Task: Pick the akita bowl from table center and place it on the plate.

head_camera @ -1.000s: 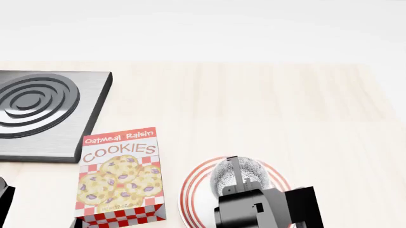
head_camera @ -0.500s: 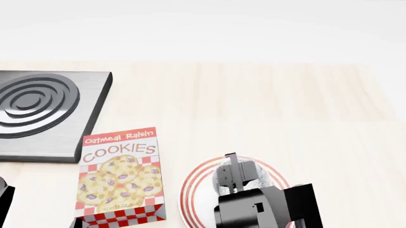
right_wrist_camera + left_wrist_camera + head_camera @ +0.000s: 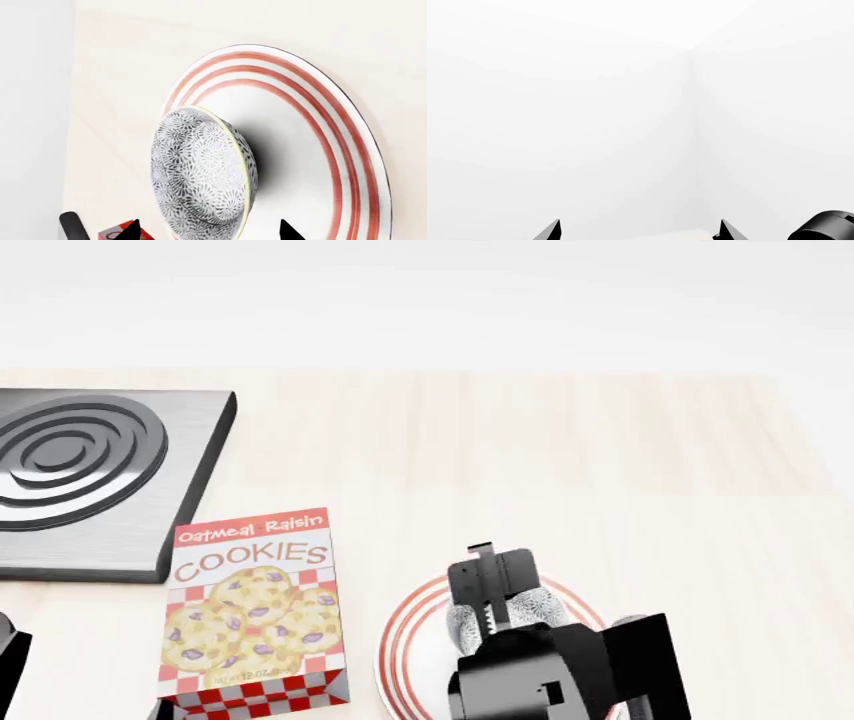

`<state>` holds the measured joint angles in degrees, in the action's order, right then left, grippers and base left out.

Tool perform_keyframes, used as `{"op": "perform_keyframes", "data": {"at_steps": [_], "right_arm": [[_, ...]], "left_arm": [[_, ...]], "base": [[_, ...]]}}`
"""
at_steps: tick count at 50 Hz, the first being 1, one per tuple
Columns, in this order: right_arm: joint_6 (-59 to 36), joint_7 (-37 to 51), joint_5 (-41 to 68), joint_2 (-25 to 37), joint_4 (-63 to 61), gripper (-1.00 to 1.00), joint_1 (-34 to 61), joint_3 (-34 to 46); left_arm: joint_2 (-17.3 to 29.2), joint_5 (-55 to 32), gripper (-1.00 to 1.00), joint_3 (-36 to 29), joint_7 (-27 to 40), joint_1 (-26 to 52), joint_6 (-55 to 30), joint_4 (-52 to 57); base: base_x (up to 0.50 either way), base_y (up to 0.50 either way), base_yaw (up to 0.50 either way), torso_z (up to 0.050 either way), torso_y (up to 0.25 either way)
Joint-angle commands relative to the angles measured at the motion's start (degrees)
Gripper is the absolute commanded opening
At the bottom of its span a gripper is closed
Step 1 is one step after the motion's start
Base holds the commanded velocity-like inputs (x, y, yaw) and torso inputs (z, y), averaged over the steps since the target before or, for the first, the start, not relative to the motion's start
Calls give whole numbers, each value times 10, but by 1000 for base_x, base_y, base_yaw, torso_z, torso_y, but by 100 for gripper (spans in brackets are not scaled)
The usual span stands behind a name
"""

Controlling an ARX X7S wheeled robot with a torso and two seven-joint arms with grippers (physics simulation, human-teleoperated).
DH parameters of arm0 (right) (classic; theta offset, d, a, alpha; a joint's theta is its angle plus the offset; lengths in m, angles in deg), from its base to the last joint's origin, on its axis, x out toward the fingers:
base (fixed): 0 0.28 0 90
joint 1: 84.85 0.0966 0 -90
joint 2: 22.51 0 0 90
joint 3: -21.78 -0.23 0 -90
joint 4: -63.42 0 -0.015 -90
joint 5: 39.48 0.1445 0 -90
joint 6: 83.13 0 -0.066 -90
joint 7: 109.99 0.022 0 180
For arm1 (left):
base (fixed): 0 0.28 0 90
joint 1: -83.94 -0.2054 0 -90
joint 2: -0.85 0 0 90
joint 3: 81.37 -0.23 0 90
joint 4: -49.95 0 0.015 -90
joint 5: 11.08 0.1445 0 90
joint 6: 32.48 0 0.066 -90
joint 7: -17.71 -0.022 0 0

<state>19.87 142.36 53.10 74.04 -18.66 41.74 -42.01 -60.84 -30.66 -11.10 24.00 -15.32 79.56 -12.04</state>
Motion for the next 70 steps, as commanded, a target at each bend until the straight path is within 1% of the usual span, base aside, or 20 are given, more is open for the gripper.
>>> {"op": "perform_keyframes", "data": {"at_steps": [1,12,16,17,18,24,28,31,32,34,35,36,37,39,42,43,48,49,56,70], "right_arm": [[11,50,-29,25,-140,100,-31,10],[2,92,-100,74,-264,100,-68,35],[-28,110,-154,116,-301,100,-73,59],[-29,102,-148,120,-307,100,-77,60],[-40,104,-178,138,-323,100,-84,72],[-74,109,-225,184,-359,100,-106,100],[-113,132,-268,222,-386,100,-106,119],[-185,166,-315,257,-415,100,-86,149],[-241,175,-347,263,-431,100,-88,146],[-296,174,-381,266,-449,100,-89,151],[-343,175,-400,263,-460,100,-94,144],[-351,173,-402,259,-462,100,-98,136],[-399,174,-429,260,-474,100,-94,147],[-457,173,-464,258,-488,100,-84,167],[-479,165,-484,256,-497,100,-82,176],[-507,167,-513,258,-502,100,-76,200],[-526,151,-569,256,-504,100,-88,246],[-502,131,-608,259,-502,100,-93,277],[-486,130,-665,264,-507,100,-140,333],[-428,144,-749,276,-534,100,-224,385]], "left_arm": [[1,1,100,-2,1,1,1,1],[2,2,100,-2,2,-1,3,4],[4,0,100,-1,3,-1,3,6],[4,-1,100,0,2,-1,4,5],[4,-2,100,1,3,0,5,4],[7,-2,100,2,7,-4,1,12],[7,-1,100,2,8,-5,1,12],[5,-1,100,1,6,-3,5,6],[6,-2,100,1,6,-4,6,5],[5,-2,100,1,5,-3,8,2],[5,-1,100,0,7,-4,6,4],[5,-1,100,0,7,-4,5,4],[4,1,100,-1,6,-3,7,1],[4,1,100,-2,5,-3,7,1],[4,0,100,-2,6,-3,7,0],[3,-1,100,-1,5,-3,10,-5],[4,-3,100,-1,5,-3,11,-5],[5,-3,100,-1,8,-3,6,1],[3,-4,100,0,8,-1,12,-7],[0,-2,100,5,11,-7,25,-22]], "base": [[0,0,0,0,0],[0,0,0,0,0],[0,0,0,0,0],[0,0,0,0,0],[0,0,0,0,0],[0,0,0,0,0],[0,0,0,0,0],[0,0,0,0,0],[0,0,0,0,0],[0,0,0,0,0],[0,0,0,0,0],[0,0,0,0,0],[0,0,0,0,0],[0,0,0,0,0],[0,0,0,0,0],[0,0,0,0,0],[0,0,0,0,0],[0,0,0,0,0],[0,0,0,0,0],[0,0,0,0,0]]}}
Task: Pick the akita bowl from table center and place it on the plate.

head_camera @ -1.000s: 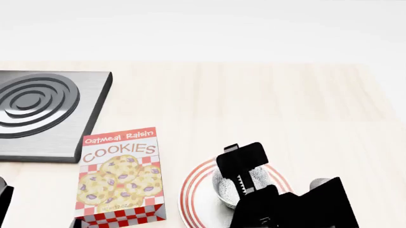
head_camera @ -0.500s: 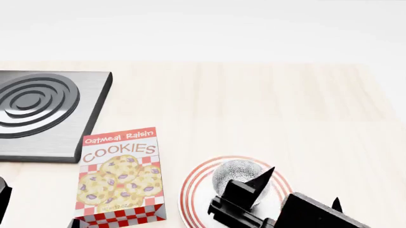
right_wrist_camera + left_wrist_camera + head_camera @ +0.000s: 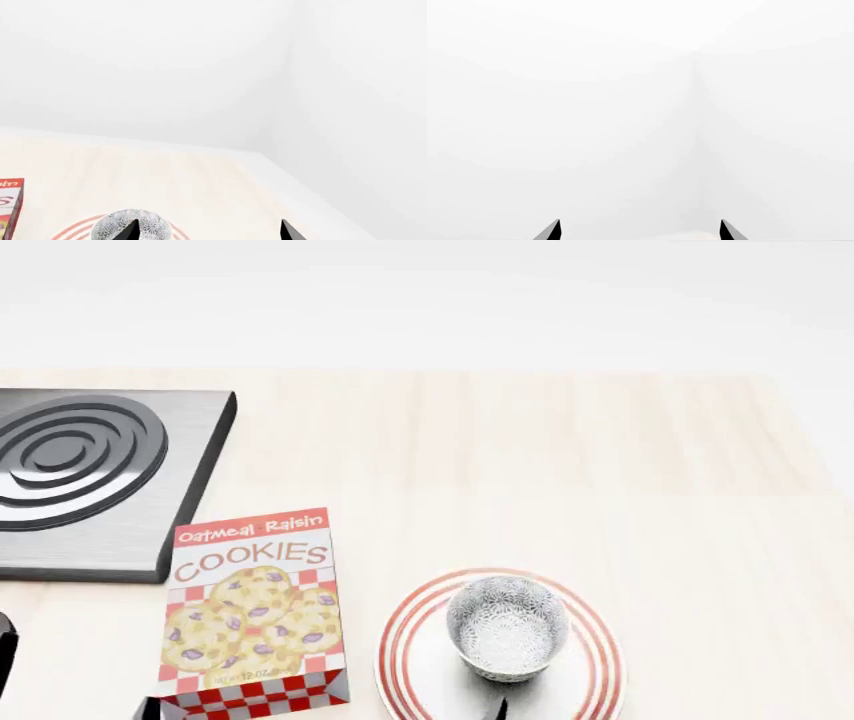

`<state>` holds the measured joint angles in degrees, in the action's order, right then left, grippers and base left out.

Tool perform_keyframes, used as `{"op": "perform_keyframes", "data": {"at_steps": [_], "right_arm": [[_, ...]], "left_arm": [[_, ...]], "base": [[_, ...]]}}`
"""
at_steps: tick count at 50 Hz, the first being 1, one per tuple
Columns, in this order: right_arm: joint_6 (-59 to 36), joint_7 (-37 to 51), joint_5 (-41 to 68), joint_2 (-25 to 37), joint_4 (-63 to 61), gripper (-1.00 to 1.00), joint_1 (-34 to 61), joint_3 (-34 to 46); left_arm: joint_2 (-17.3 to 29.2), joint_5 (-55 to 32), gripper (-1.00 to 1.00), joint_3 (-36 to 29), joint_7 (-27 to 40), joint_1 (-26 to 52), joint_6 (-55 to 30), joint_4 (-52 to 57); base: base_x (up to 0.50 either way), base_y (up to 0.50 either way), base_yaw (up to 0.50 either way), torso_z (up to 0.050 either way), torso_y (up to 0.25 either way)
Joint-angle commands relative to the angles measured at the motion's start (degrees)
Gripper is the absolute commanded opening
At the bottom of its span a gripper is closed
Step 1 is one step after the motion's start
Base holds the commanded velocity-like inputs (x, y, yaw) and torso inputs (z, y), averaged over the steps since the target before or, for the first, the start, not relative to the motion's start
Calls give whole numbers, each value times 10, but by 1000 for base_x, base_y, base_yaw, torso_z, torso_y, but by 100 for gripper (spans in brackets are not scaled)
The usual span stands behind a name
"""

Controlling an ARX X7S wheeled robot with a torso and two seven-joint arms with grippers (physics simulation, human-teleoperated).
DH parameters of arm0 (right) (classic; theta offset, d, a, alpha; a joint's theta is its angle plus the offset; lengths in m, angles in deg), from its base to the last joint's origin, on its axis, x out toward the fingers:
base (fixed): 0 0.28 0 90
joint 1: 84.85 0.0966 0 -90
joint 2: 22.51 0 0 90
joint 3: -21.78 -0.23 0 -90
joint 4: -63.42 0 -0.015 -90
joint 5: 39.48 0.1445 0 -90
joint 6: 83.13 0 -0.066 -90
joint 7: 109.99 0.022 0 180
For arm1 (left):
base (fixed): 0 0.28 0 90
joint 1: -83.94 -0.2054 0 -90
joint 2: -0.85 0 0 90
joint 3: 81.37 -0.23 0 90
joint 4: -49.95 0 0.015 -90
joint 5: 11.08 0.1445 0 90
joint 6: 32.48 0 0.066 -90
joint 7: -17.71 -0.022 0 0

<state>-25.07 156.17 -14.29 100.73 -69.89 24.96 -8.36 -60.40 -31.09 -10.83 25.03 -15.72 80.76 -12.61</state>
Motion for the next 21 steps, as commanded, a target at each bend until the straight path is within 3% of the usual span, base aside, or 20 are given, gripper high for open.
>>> {"op": "perform_keyframes", "data": {"at_steps": [1,21], "right_arm": [[25,6,-79,10,-24,100,-61,49],[99,7,-124,22,-12,100,-141,23]], "left_arm": [[-5,2,100,3,1,-3,14,-18],[-19,-3,100,4,1,5,29,-58]], "base": [[0,0,0,0,0],[0,0,0,0,0]]}}
